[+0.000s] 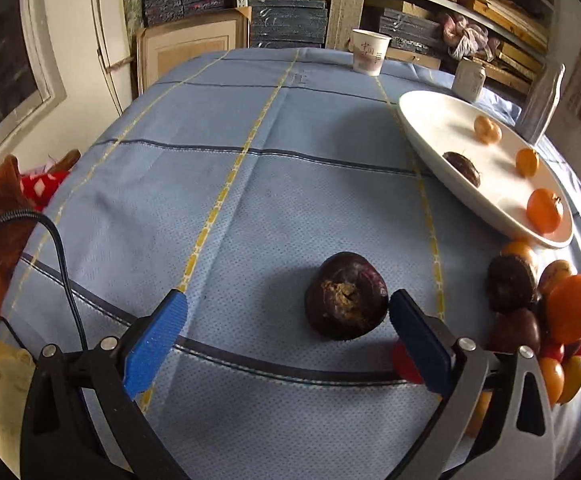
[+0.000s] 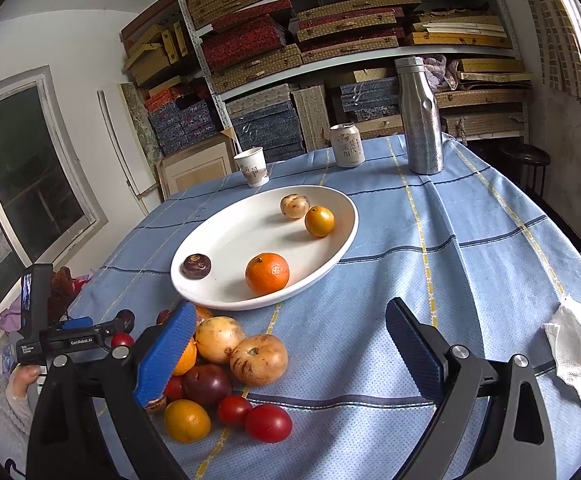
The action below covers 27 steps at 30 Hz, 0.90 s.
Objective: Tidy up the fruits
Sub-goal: 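Reach the left tool to a larger dark brown fruit and grasp it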
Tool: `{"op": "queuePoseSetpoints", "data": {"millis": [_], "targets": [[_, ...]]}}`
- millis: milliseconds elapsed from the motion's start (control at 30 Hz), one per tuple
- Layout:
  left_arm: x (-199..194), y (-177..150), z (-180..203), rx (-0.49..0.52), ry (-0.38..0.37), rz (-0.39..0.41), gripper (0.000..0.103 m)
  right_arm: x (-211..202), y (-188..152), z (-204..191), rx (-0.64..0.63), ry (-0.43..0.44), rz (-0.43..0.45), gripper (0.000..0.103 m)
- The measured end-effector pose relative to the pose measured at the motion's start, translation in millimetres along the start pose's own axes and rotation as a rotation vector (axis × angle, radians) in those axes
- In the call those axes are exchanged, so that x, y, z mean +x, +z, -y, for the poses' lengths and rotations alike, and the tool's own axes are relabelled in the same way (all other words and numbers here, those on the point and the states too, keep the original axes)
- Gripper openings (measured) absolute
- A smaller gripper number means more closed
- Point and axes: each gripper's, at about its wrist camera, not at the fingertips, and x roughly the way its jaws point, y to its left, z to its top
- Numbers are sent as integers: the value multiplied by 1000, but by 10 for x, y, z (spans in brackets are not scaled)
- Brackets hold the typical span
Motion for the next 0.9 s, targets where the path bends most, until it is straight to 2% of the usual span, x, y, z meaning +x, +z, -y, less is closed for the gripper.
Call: {"op": "queuePoseSetpoints", "data": {"millis": [100,367,433,467,600,800,900], "targets": [[-27,4,71,34,11,29,99,3,-1,-3,-1,1,-3,96],[-22,8,82,36,-19,42,96,7,-5,-28,-12,9,-8,96],[-16,7,97,43,-38,37,71,7,-11,-29,-12,10,-10,96],[-2,11,82,32,-62,28,68,5,-12,-30,-12,9,-9,96],[21,23,61,17,-86,18,67,5,-12,-30,-12,10,-9,96],[150,94,-76,-14,-64,-7,67,4,-12,-33,-13,11,-10,96],[147,96,-105,1,-1,3,67,4,-17,-37,-12,13,-9,96]]}}
